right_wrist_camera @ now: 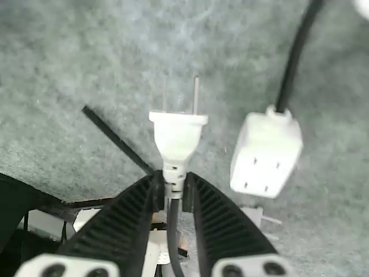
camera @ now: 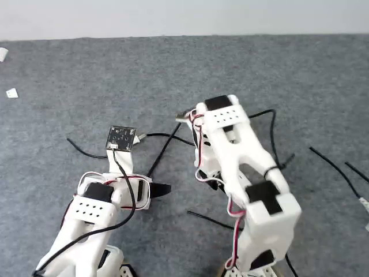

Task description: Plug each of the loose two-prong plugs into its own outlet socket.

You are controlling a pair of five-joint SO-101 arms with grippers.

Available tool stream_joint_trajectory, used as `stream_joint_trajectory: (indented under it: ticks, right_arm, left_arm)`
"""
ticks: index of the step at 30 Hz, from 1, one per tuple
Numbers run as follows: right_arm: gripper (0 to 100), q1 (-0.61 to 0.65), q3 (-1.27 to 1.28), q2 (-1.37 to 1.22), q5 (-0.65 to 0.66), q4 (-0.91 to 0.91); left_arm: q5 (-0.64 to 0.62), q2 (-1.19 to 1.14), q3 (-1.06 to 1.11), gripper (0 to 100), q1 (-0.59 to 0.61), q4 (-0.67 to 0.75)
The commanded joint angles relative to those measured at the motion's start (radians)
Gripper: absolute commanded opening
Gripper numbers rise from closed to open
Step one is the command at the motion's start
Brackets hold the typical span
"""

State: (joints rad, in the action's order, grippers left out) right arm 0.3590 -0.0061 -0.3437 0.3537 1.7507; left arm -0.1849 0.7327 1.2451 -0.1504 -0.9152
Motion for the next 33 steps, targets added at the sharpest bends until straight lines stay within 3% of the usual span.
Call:
stream_joint_trajectory:
  ticks: [1,9,13,21,27,33]
  right_arm:
    - [9.1,-0.019,-0.109,-0.108,0.008,0.045]
    - [10.1,-0.042,-0.239,-0.156,0.003,-0.021]
    - [17.7,-0.101,-0.181,-0.05,-0.008,-0.016]
    - [17.0,-0.183,0.385,0.486,0.195,-0.162]
    - [15.8,-0.348,0.819,0.966,0.33,-0.312]
    - [15.8,-0.475,0.999,1.099,0.473,-0.305]
  left_arm:
    - [0.011,0.025,0.004,40,0.005,0.026]
    - [0.011,0.025,0.005,40,0.005,0.026]
    - [0.011,0.025,0.007,40,0.005,0.023]
    - [0.012,0.025,0.007,40,0.005,0.023]
    - [0.012,0.026,0.018,40,0.006,0.029]
    - [0.012,0.026,0.022,40,0.006,0.037]
